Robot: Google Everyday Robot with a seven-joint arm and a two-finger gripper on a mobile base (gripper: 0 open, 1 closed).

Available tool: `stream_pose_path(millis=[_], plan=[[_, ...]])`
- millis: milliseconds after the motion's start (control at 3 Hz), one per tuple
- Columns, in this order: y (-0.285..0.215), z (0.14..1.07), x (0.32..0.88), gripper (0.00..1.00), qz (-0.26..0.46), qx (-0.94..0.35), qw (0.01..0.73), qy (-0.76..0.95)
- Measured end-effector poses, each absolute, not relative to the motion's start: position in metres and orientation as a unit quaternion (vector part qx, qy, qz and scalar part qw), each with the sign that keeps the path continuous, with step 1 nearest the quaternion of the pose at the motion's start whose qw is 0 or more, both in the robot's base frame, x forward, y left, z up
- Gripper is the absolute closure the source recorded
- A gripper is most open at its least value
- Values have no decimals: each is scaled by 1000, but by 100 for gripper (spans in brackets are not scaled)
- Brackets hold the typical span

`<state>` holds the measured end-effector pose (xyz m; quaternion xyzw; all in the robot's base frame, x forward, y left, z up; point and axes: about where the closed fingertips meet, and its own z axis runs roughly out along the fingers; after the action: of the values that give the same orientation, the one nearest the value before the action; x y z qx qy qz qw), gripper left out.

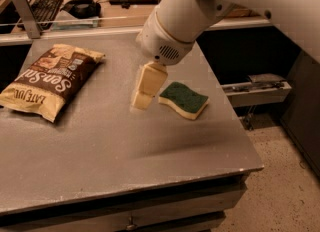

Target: Move brown chip bag near apple

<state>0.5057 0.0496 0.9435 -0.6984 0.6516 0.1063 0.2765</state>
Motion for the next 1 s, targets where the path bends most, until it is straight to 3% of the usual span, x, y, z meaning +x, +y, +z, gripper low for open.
stream_pose_path(millis=[333, 667, 1000], plan=[[52, 943, 507, 0, 108, -698, 278, 650], [88, 936, 520, 0, 132, -699, 300, 635], [159, 921, 535, 0, 177, -699, 324, 612]])
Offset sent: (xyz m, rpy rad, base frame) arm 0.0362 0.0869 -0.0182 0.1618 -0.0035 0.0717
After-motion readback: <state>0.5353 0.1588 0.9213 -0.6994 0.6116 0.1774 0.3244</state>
